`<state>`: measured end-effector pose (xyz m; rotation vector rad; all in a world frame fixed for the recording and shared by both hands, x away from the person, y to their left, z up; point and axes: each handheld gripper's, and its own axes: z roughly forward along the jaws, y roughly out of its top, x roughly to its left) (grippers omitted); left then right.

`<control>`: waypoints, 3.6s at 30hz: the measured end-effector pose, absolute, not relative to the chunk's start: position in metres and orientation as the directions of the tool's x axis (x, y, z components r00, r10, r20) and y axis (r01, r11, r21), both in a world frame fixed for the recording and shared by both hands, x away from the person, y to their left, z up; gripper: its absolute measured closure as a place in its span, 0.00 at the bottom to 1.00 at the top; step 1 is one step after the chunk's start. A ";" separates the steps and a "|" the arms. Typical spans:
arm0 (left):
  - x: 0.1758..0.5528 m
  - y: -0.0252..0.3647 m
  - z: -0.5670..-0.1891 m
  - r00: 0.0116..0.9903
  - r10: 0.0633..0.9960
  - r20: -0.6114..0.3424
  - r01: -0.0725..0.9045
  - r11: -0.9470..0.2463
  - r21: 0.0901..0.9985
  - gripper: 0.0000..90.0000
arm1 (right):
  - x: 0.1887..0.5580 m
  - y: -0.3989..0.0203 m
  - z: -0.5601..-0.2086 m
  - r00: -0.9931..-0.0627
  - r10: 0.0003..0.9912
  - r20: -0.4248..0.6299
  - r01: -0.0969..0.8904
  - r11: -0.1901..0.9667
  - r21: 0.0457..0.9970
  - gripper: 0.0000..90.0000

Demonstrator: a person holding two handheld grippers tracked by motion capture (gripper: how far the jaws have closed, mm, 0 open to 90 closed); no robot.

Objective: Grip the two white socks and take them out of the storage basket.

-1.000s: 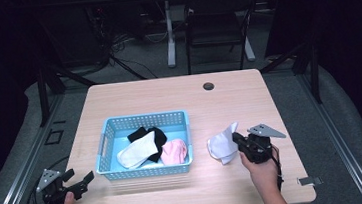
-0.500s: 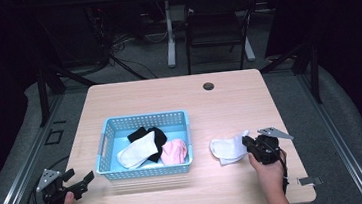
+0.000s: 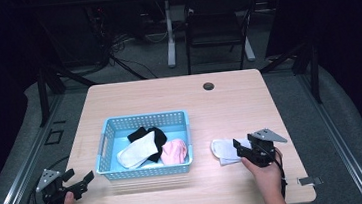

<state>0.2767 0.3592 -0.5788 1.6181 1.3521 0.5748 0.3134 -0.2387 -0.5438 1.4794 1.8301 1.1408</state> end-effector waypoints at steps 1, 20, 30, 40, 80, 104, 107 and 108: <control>0.277 0.359 -0.579 0.287 0.937 -0.198 0.507 0.027 0.861 0.17 | 0.313 -0.236 -0.543 -0.269 0.957 0.105 0.528 0.055 0.847 0.43; 0.276 0.359 -0.579 0.287 0.937 -0.201 0.514 0.027 0.857 0.17 | 0.329 -0.189 -0.503 -0.448 0.888 0.103 0.545 0.180 0.819 0.23; 0.276 0.360 -0.579 0.288 0.937 -0.201 0.513 0.026 0.858 0.17 | 0.339 -0.156 -0.474 -0.537 0.844 0.008 0.459 0.284 0.842 0.18; 0.276 0.360 -0.579 0.288 0.936 -0.201 0.513 0.026 0.858 0.17 | 0.352 -0.123 -0.449 -0.590 0.807 0.009 0.438 0.311 0.843 0.47; 0.277 0.361 -0.578 0.293 0.935 -0.203 0.510 0.027 0.860 0.17 | 0.416 0.022 -0.495 -0.577 0.780 0.241 0.765 0.414 0.493 0.74; 0.277 0.361 -0.578 0.294 0.933 -0.205 0.508 0.029 0.861 0.17 | 0.433 0.035 -0.521 -0.519 0.796 0.312 0.813 0.346 0.469 0.98; 0.276 0.361 -0.578 0.294 0.933 -0.205 0.509 0.029 0.860 0.17 | 0.428 0.034 -0.514 -0.566 0.774 0.285 0.766 0.367 0.528 0.98; 0.276 0.361 -0.578 0.294 0.933 -0.205 0.509 0.029 0.860 0.17 | 0.428 0.034 -0.514 -0.566 0.774 0.285 0.766 0.367 0.528 0.98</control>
